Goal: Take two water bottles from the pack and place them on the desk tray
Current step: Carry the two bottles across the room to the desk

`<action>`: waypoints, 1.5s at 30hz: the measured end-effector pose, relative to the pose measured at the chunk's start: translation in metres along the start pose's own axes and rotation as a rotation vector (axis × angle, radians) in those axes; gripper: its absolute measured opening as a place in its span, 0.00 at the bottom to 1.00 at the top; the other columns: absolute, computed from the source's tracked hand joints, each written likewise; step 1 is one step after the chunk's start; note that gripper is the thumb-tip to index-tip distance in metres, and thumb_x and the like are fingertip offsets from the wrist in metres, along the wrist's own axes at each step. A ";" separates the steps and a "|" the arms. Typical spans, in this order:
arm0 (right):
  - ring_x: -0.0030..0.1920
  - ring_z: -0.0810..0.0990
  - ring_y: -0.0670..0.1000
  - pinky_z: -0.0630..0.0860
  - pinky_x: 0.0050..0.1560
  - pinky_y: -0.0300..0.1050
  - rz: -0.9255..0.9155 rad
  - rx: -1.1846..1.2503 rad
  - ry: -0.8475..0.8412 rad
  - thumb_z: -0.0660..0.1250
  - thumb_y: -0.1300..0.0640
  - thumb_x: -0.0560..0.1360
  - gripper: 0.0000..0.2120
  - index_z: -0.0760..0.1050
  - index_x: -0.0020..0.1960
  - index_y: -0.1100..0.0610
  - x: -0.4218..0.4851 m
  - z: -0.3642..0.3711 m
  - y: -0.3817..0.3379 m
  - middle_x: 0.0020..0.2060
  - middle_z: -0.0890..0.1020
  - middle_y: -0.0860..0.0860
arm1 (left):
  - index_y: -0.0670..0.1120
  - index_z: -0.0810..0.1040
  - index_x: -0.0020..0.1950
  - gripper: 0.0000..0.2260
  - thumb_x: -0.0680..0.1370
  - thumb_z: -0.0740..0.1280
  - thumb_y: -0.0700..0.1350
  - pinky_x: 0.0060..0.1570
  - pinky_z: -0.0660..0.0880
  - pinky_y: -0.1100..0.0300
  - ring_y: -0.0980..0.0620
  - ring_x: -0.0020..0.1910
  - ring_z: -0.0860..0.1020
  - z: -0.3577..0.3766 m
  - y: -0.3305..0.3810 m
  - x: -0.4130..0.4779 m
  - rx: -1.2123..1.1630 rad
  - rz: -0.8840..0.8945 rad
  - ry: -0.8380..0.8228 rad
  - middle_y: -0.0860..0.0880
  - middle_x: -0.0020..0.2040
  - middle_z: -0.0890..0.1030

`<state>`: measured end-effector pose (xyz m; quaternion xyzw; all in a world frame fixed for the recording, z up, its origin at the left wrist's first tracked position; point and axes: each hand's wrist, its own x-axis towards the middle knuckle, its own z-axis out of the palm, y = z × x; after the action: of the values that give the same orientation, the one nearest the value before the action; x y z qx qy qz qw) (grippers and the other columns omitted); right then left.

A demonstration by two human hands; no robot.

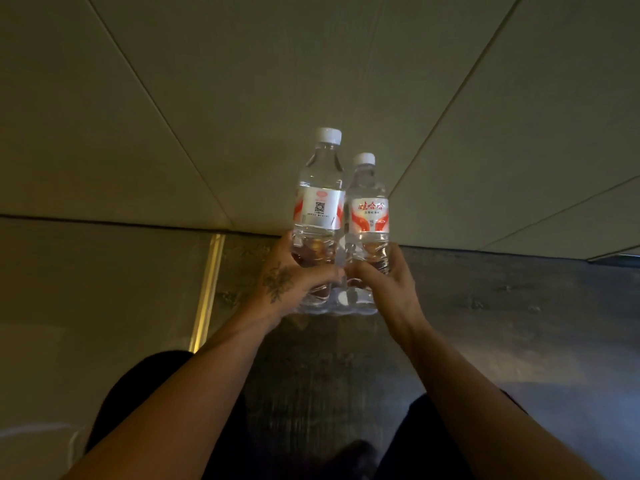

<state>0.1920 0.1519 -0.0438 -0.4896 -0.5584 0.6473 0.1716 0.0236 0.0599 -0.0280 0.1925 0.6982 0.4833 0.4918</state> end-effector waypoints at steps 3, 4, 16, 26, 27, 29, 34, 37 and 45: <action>0.53 0.90 0.47 0.87 0.46 0.42 0.050 0.070 0.006 0.80 0.46 0.64 0.35 0.75 0.69 0.49 -0.053 -0.007 -0.056 0.55 0.88 0.45 | 0.64 0.75 0.55 0.33 0.53 0.83 0.58 0.44 0.85 0.53 0.54 0.50 0.86 0.001 0.045 -0.060 -0.015 -0.078 -0.002 0.57 0.51 0.87; 0.52 0.90 0.46 0.86 0.42 0.37 0.060 0.082 0.008 0.81 0.48 0.65 0.33 0.75 0.68 0.49 -0.072 -0.009 -0.077 0.54 0.88 0.43 | 0.64 0.75 0.54 0.31 0.55 0.84 0.57 0.38 0.85 0.58 0.56 0.46 0.87 0.001 0.063 -0.081 -0.023 -0.101 -0.010 0.57 0.49 0.87; 0.54 0.90 0.56 0.86 0.53 0.57 0.098 0.091 0.021 0.80 0.48 0.66 0.31 0.77 0.67 0.51 -0.292 -0.057 -0.331 0.56 0.88 0.54 | 0.51 0.82 0.58 0.23 0.66 0.83 0.42 0.37 0.82 0.64 0.62 0.40 0.87 -0.026 0.328 -0.320 0.006 -0.109 -0.043 0.58 0.42 0.90; 0.45 0.89 0.60 0.87 0.42 0.57 0.104 0.266 0.011 0.79 0.47 0.61 0.37 0.73 0.67 0.55 -0.385 -0.088 -0.443 0.57 0.85 0.66 | 0.53 0.83 0.60 0.32 0.57 0.81 0.56 0.49 0.80 0.52 0.52 0.50 0.87 -0.032 0.436 -0.422 0.038 -0.124 0.012 0.56 0.49 0.90; 0.45 0.88 0.60 0.86 0.42 0.56 0.102 0.275 0.013 0.79 0.47 0.61 0.37 0.73 0.68 0.55 -0.388 -0.090 -0.446 0.57 0.85 0.66 | 0.53 0.83 0.60 0.32 0.57 0.81 0.56 0.47 0.80 0.53 0.52 0.51 0.87 -0.031 0.442 -0.426 0.037 -0.122 0.014 0.55 0.48 0.90; 0.46 0.88 0.62 0.86 0.42 0.55 0.094 0.278 0.022 0.79 0.48 0.62 0.37 0.73 0.68 0.55 -0.394 -0.092 -0.450 0.57 0.85 0.65 | 0.52 0.83 0.59 0.31 0.57 0.81 0.55 0.45 0.80 0.54 0.51 0.50 0.88 -0.028 0.449 -0.434 0.038 -0.115 0.023 0.55 0.47 0.90; 0.55 0.87 0.70 0.88 0.44 0.55 0.088 0.279 0.050 0.78 0.51 0.66 0.33 0.73 0.68 0.55 -0.403 -0.099 -0.446 0.58 0.85 0.63 | 0.54 0.84 0.58 0.27 0.59 0.81 0.55 0.46 0.82 0.52 0.55 0.47 0.88 -0.020 0.457 -0.440 0.067 -0.089 -0.001 0.53 0.49 0.90; 0.54 0.88 0.68 0.88 0.44 0.54 0.088 0.305 0.076 0.78 0.51 0.67 0.35 0.72 0.70 0.56 -0.410 -0.106 -0.444 0.59 0.85 0.63 | 0.55 0.83 0.60 0.30 0.59 0.81 0.56 0.41 0.83 0.57 0.56 0.47 0.88 -0.012 0.464 -0.443 0.071 -0.074 -0.038 0.54 0.50 0.90; 0.48 0.89 0.63 0.87 0.42 0.52 0.032 0.390 0.260 0.75 0.55 0.71 0.32 0.71 0.72 0.60 -0.451 -0.139 -0.436 0.59 0.83 0.68 | 0.48 0.79 0.66 0.38 0.57 0.81 0.53 0.50 0.85 0.48 0.44 0.53 0.87 0.029 0.487 -0.438 0.125 -0.017 -0.244 0.43 0.54 0.88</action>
<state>0.3739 0.0208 0.5588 -0.5354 -0.3878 0.6771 0.3232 0.1419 -0.0286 0.6104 0.2742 0.6638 0.4075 0.5641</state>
